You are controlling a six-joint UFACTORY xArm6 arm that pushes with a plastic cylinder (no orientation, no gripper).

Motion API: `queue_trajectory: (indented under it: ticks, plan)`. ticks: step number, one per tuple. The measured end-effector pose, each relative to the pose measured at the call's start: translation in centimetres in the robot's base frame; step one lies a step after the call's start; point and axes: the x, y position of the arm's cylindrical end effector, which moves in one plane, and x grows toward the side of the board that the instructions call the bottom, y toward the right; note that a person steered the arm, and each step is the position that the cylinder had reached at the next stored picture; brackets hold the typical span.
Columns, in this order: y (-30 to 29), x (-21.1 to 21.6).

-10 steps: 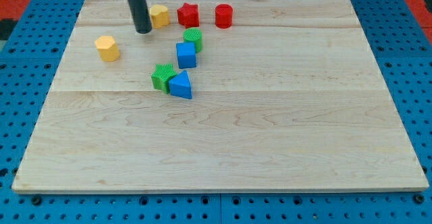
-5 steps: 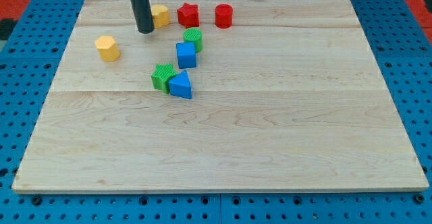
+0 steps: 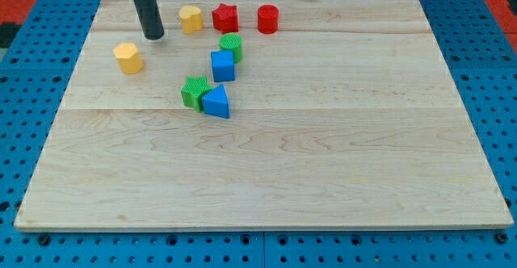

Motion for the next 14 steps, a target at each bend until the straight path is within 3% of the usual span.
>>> queue_trajectory:
  ticks: [5,6,7,8,9,10,14]
  plan:
    - [-2.3,0.9]
    - [-3.2,5.6]
    - [-2.5,6.2]
    - [-10.3,6.4]
    - [-12.9,7.0]
    - [-12.8,13.4]
    - [-13.0,17.4]
